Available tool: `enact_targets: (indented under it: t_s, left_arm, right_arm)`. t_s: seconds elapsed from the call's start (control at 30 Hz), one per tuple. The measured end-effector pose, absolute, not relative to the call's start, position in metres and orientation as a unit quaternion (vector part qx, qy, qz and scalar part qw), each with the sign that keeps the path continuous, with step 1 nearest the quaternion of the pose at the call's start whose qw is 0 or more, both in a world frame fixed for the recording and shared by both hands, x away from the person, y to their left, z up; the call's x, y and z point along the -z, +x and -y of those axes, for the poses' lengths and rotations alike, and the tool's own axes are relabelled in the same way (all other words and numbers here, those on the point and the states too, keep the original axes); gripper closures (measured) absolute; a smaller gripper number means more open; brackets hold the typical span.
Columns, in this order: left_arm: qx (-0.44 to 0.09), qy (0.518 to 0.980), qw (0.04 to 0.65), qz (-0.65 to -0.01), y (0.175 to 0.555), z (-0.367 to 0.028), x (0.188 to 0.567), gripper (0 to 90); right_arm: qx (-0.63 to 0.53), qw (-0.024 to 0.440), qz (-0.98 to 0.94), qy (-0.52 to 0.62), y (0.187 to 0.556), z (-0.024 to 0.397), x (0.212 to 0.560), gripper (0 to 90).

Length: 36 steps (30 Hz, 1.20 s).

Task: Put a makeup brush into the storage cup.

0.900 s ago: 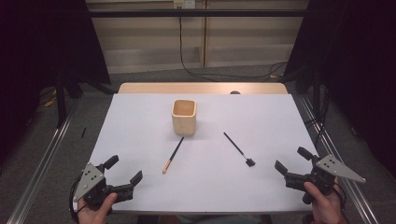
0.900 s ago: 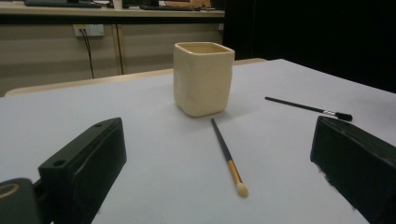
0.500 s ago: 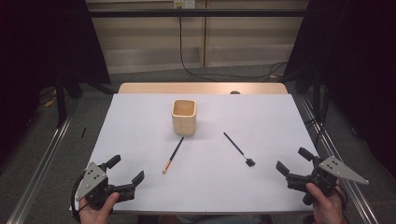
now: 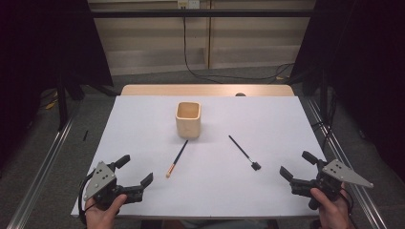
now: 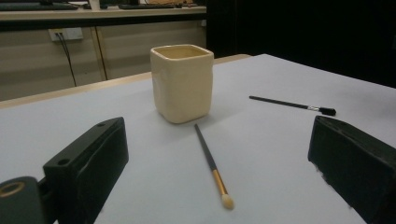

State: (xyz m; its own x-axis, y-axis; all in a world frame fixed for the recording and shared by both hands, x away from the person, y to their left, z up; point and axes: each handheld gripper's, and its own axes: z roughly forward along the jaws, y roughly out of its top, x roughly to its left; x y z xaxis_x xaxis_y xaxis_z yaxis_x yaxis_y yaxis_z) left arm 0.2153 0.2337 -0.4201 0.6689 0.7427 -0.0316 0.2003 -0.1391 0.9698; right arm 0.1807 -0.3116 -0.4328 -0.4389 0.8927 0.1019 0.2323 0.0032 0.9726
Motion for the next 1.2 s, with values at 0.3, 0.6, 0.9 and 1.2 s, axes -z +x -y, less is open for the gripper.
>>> enact_targets:
  t_s: [0.3,0.6,0.9,1.2]
  left_arm:
    - [-0.225,0.725,0.566,-0.323,0.232,-0.218,0.411,4.9]
    - [-0.219,0.735,0.559,-0.315,0.253,-0.204,0.410,4.9]
    - [-0.213,0.739,0.558,-0.311,0.263,-0.194,0.408,4.9]
    - [-0.218,0.737,0.559,-0.312,0.276,-0.185,0.403,4.5]
  right_arm:
    - [-0.554,0.292,-0.645,0.437,0.181,0.312,0.434,0.4]
    - [-0.555,0.289,-0.646,0.437,0.182,0.313,0.435,0.3]
    - [-0.556,0.286,-0.652,0.429,0.183,0.310,0.434,0.2]
    - [-0.556,0.284,-0.654,0.427,0.185,0.307,0.433,0.3]
